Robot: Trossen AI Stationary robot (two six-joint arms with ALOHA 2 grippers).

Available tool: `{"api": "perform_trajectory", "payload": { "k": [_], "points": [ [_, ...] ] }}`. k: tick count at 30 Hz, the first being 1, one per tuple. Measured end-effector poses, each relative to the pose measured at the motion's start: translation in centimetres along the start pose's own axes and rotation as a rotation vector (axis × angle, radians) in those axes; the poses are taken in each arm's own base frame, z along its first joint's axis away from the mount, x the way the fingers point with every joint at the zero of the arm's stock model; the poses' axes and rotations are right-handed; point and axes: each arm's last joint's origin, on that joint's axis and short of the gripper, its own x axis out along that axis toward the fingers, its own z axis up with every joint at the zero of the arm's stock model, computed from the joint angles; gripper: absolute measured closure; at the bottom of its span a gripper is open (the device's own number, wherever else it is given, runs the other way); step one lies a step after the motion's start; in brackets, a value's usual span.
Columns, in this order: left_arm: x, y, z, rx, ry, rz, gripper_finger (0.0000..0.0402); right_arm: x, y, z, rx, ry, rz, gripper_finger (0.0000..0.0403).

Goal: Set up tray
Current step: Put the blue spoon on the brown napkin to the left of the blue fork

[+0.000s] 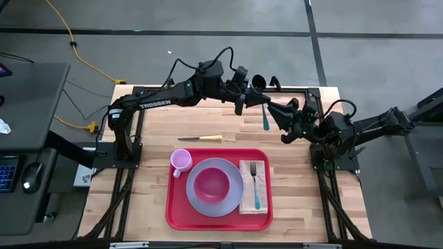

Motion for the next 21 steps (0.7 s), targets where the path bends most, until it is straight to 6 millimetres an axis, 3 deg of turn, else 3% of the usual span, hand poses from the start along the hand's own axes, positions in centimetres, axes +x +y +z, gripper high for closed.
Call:
{"api": "perform_trajectory", "payload": {
  "k": [11,21],
  "points": [
    [0.0,0.1,-0.4,-0.023,0.05,0.001,0.0385,-2.6,-1.5,-0.7,-0.002,0.375,0.032,0.0297],
    [0.0,0.4,-0.9,-0.048,0.091,0.036,0.0385,-2.3,-2.1,-0.9,-0.019,0.415,0.026,0.0296]
  ]
}}
